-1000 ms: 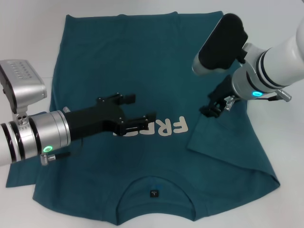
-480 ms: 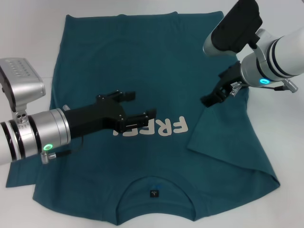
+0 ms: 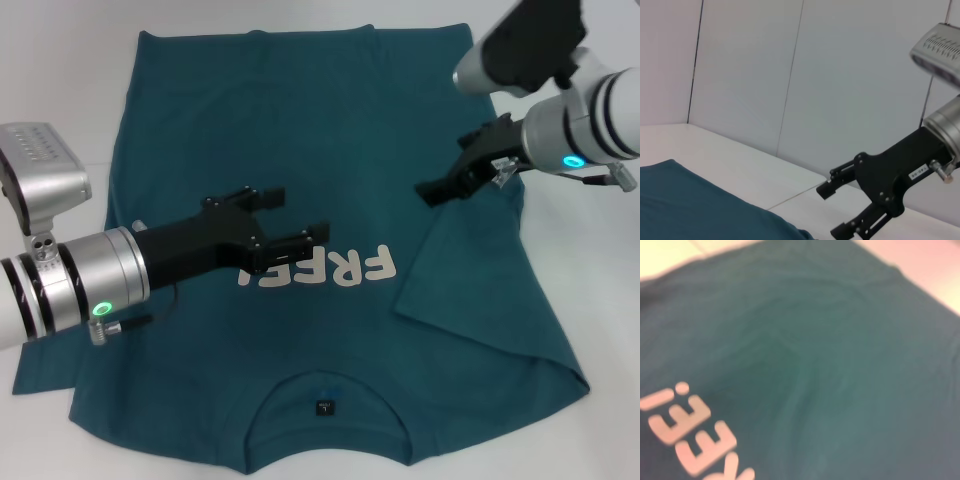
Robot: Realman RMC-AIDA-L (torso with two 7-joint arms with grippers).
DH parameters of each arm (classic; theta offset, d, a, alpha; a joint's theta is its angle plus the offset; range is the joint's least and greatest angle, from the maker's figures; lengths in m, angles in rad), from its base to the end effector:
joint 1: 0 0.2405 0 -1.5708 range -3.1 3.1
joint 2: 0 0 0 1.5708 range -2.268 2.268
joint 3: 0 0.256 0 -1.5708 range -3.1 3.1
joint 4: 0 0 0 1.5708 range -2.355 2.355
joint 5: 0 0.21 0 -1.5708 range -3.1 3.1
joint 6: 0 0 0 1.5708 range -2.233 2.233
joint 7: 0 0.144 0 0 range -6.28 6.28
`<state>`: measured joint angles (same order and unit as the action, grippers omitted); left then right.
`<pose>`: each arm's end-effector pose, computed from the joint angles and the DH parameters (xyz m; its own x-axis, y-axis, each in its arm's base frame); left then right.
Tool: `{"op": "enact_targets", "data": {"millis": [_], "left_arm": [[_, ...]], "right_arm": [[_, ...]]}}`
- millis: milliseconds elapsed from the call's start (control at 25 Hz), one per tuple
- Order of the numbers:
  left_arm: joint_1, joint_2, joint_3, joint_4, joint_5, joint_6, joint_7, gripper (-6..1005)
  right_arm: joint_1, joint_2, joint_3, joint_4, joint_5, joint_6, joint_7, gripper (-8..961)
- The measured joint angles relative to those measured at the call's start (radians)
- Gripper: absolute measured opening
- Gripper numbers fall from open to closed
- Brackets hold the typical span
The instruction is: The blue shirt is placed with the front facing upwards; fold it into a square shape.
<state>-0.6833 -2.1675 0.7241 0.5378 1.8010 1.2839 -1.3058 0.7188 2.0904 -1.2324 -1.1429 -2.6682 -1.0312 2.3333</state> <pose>-0.2010 0.3801 -0.0443 0.7252 0.2590 0.6379 0.4941 -0.8410 -0.2203 0.1717 0.4417 0.0204 0.8994 -0.4372 -0.0076 -0.3228 -0.6522 -0.6859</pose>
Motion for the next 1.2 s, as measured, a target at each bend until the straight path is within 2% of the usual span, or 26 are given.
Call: {"op": "enact_targets", "data": {"millis": [200,320,440,520,720,920,1080,1200], "left_arm": [[0.0,0.0,-0.001,-0.009,-0.008,-0.012,-0.004,875],[0.0,0.002,-0.001,-0.021,-0.019,-0.015,-0.003,876],[0.0,0.003,-0.001,-0.022,-0.02,-0.015,-0.001,877],[0.001,0.003,0.002,-0.022,-0.02,-0.012,-0.001,879],[0.003,0.003,0.006,-0.019,-0.02,-0.005,0.0,882],[0.003,0.004,0.007,-0.01,-0.018,0.042,0.021,882],[0.011,0.007,0.008,0.0,-0.009,0.084,0.04,882],[0.017,0.007,0.008,0.002,-0.005,0.091,0.039,881]], "right_arm": [[-0.121,-0.001,0.032,-0.085,0.218,0.08,-0.166,930],[-0.209,-0.001,0.069,-0.123,0.421,0.101,-0.357,929],[-0.279,-0.003,0.119,-0.129,0.628,0.064,-0.534,929],[-0.3,-0.008,0.184,-0.121,0.705,-0.029,-0.603,928],[-0.303,-0.018,0.338,-0.094,0.715,-0.331,-0.671,927],[-0.327,-0.028,0.414,-0.094,0.707,-0.572,-0.733,927],[-0.334,-0.045,0.445,-0.094,0.667,-0.723,-0.752,928],[-0.339,-0.048,0.476,-0.094,0.638,-0.789,-0.765,928]]}}
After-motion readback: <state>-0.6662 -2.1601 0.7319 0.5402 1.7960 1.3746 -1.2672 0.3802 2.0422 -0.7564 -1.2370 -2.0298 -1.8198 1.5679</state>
